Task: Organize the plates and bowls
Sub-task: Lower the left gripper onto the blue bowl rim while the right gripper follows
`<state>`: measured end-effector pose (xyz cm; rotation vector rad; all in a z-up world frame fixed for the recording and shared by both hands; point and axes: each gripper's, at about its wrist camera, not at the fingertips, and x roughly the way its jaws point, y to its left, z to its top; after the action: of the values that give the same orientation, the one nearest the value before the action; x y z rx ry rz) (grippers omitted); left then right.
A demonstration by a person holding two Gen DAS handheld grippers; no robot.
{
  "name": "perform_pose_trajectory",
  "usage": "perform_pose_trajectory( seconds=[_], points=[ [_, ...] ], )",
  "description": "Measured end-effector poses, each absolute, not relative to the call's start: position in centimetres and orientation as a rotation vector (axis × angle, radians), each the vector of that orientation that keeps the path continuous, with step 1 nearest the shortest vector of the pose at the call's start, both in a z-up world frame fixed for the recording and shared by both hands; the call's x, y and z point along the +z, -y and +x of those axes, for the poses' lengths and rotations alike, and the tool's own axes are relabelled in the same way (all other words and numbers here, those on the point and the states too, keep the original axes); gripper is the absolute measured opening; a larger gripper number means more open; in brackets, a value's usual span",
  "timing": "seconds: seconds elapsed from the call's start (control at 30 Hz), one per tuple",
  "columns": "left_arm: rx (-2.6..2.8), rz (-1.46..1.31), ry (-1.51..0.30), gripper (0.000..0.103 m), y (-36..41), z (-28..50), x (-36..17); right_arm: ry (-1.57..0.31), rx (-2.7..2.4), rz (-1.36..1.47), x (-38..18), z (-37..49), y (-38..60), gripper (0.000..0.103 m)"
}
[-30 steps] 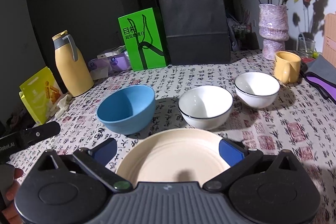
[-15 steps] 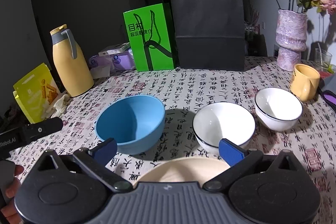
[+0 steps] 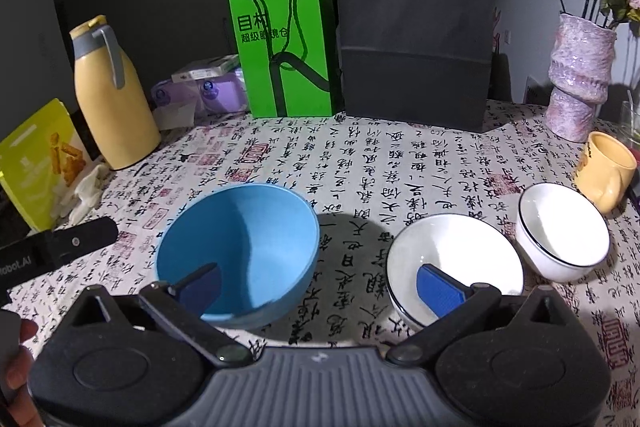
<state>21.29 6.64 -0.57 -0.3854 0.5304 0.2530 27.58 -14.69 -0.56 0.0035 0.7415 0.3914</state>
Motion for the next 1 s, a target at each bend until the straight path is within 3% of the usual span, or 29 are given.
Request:
perform_pose_trajectory(
  seconds=[0.2, 0.37, 0.73, 0.87, 1.0],
  points=[
    [0.288, -0.433, -0.556, 0.102, -7.2, 23.1, -1.6, -0.768, 0.373, -0.023, -1.4, 29.7, 13.3, 0.101],
    [0.283, -0.476, -0.562, 0.099, -7.5, 24.2, -2.8, -0.805, 0.358, -0.016, -2.3, 31.1, 12.5, 0.090],
    [0.199, -0.457, -0.571, 0.073, -6.9, 25.6, -4.8, -0.846, 0.333, -0.007, -3.7, 32.9, 11.7, 0.064],
    [0.169, -0.443, -0.576, 0.058, -6.6, 25.9, -5.3, -0.860, 0.342, 0.001, -4.2, 33.2, 11.6, 0.060],
    [0.152, -0.439, -0.581, 0.046, -6.5, 26.0, -5.7, -0.869, 0.345, 0.012, -4.6, 33.5, 11.6, 0.047]
  ],
)
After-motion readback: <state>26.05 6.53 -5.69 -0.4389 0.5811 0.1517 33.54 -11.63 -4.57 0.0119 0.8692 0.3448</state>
